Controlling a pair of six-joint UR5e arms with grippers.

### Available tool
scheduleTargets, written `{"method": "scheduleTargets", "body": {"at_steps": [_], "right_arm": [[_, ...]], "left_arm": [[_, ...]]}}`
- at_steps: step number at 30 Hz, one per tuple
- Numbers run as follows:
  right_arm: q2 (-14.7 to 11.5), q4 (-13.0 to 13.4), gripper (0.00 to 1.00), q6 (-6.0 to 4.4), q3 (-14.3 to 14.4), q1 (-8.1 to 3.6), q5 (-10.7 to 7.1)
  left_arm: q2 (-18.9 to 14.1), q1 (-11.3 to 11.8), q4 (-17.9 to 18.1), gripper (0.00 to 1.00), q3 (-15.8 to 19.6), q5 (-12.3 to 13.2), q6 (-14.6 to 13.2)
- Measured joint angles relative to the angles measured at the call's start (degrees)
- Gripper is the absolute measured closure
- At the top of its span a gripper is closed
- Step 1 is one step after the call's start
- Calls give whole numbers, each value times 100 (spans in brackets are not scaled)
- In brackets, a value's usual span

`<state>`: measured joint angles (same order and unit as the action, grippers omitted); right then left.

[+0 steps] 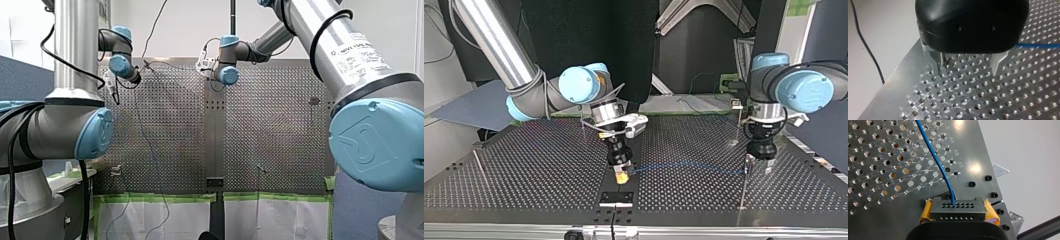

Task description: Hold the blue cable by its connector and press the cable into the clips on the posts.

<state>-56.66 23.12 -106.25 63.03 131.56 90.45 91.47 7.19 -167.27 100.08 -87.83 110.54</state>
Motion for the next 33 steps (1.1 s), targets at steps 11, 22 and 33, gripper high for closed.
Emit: {"method": "scheduleTargets", "body": {"at_steps": [11,22,33], "right_arm": [[0,-24,100,6,-2,7,0],[0,-35,100,14,0,5,0],[0,-72,100,58,35,-15,20]], "left_arm": [[-525,-27,-525,2,313,262,-59],[-1045,-98,-1044,2,404,346,-197],[-1431,-192,-1307,2,405,465,-702]]}}
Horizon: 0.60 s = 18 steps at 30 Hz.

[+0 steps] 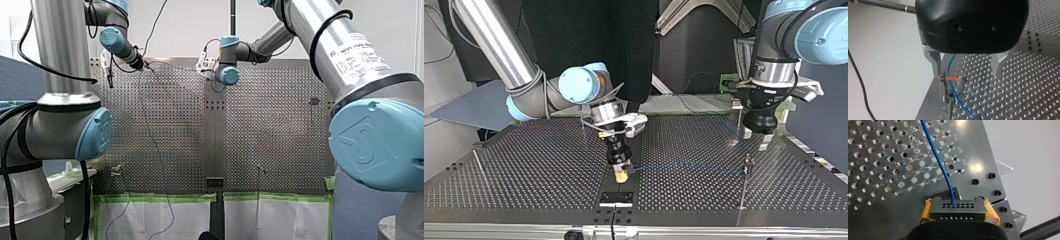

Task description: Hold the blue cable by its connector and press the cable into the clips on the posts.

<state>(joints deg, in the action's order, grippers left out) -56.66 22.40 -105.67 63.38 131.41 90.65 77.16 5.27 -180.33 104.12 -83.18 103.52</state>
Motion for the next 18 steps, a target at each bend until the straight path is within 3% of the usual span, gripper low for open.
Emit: {"method": "scheduleTargets", "body": {"at_steps": [9,18], "right_arm": [[8,-39,100,53,81,-19,23],[10,-42,100,62,84,-24,24]], "left_arm": [[130,-81,113,2,0,297,-417],[73,-118,120,2,-13,264,-751]]}}
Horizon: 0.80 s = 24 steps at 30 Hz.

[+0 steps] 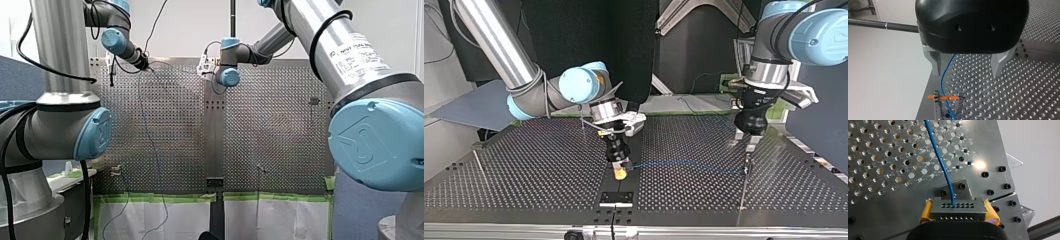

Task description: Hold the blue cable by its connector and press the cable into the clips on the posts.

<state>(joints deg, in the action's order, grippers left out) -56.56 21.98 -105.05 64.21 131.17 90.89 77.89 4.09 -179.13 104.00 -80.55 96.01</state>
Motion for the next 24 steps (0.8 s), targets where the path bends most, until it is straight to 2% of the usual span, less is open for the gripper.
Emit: {"method": "scheduleTargets", "body": {"at_steps": [6,24], "right_arm": [[2,0,100,1,0,1,0],[8,-1,100,-13,0,0,0]], "left_arm": [[-3,14,7,2,-10,-40,-186],[41,17,74,2,-220,-95,-335]]}}
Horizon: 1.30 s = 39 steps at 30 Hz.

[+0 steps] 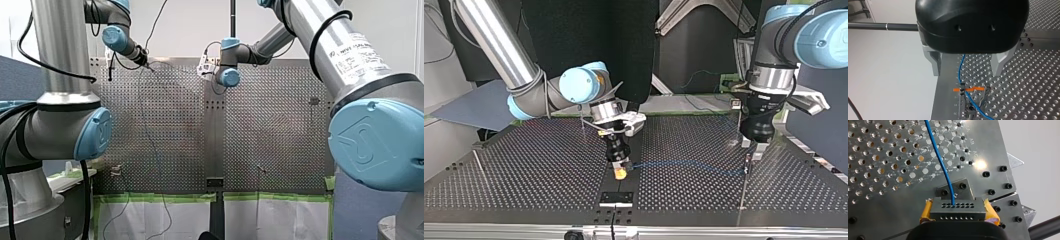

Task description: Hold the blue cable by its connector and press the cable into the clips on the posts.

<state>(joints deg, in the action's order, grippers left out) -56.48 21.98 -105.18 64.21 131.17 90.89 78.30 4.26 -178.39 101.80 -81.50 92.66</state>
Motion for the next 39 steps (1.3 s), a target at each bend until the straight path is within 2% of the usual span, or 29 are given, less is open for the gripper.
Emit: {"method": "scheduleTargets", "body": {"at_steps": [17,24,39], "right_arm": [[8,-4,100,-4,0,0,-1],[9,-8,100,-5,0,0,-6],[17,-9,100,-13,0,1,-8]], "left_arm": [[2,-31,-20,2,2,-107,35],[3,-79,-147,2,3,-260,63],[3,-177,-202,2,5,-373,94]]}}
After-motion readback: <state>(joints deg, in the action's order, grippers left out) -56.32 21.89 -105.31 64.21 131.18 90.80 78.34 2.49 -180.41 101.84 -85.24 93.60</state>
